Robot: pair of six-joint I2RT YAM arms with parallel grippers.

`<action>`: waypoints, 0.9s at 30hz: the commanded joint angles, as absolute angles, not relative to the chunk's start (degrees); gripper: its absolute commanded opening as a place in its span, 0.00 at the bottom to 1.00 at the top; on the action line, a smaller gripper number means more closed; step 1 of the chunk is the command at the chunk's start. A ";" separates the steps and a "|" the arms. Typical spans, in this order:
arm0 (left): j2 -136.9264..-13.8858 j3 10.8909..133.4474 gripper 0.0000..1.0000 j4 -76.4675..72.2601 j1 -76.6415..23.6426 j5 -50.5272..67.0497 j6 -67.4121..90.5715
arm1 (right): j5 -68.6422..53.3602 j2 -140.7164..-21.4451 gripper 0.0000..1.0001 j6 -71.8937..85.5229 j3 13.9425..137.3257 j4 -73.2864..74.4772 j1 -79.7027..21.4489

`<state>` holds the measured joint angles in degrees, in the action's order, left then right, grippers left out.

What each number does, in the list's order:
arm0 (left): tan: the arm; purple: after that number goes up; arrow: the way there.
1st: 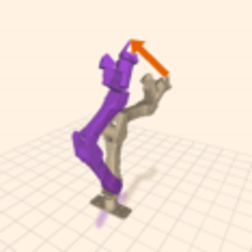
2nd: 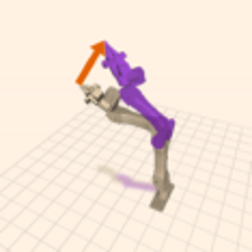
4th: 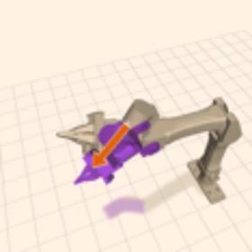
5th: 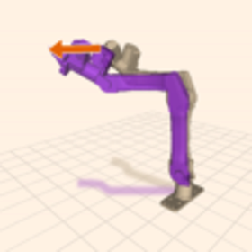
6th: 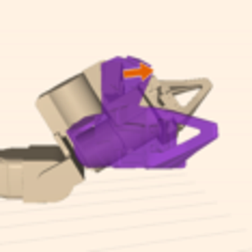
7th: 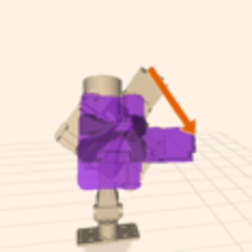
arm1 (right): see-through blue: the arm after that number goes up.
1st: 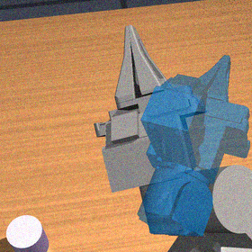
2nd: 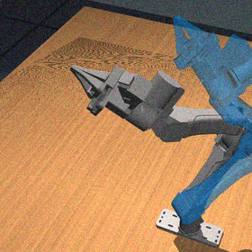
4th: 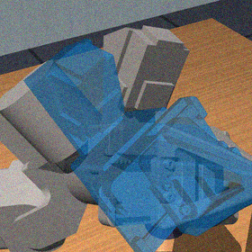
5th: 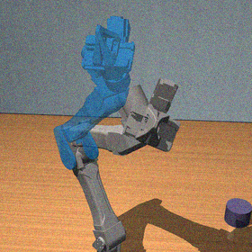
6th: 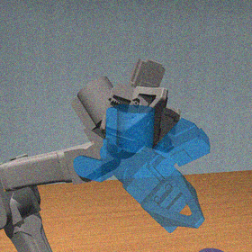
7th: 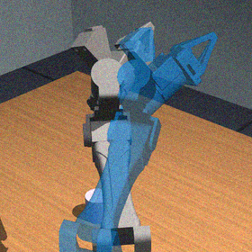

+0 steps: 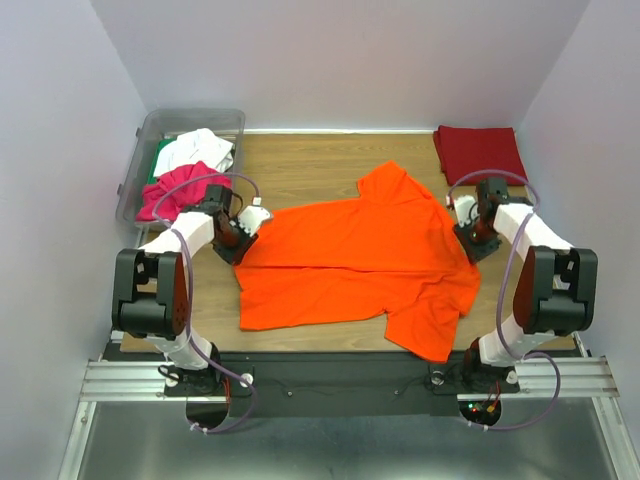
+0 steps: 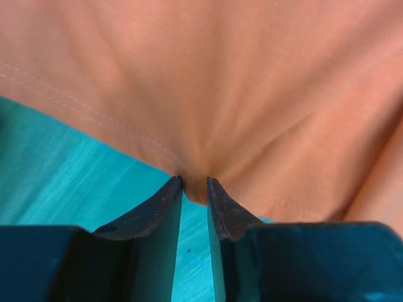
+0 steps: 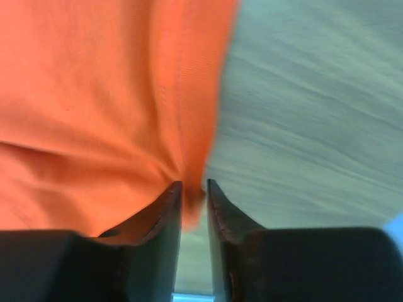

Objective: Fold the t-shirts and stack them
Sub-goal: Flatten the tshirt out

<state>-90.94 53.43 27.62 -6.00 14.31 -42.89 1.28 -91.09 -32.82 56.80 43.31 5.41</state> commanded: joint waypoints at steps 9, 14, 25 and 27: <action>-95.18 71.36 0.41 28.48 -5.80 20.21 -35.69 | -14.15 -106.68 0.31 -20.22 91.82 45.18 5.36; -99.31 72.69 0.45 25.84 -5.80 21.71 -32.79 | -15.90 -115.74 0.33 -15.74 100.27 42.98 5.01; -103.44 71.46 0.46 22.33 -5.80 19.16 -30.94 | -11.70 -122.87 0.31 -15.82 94.93 37.18 2.55; -104.67 71.37 0.46 21.71 -5.71 17.76 -30.50 | -7.85 -123.14 0.26 -16.35 93.44 35.08 2.37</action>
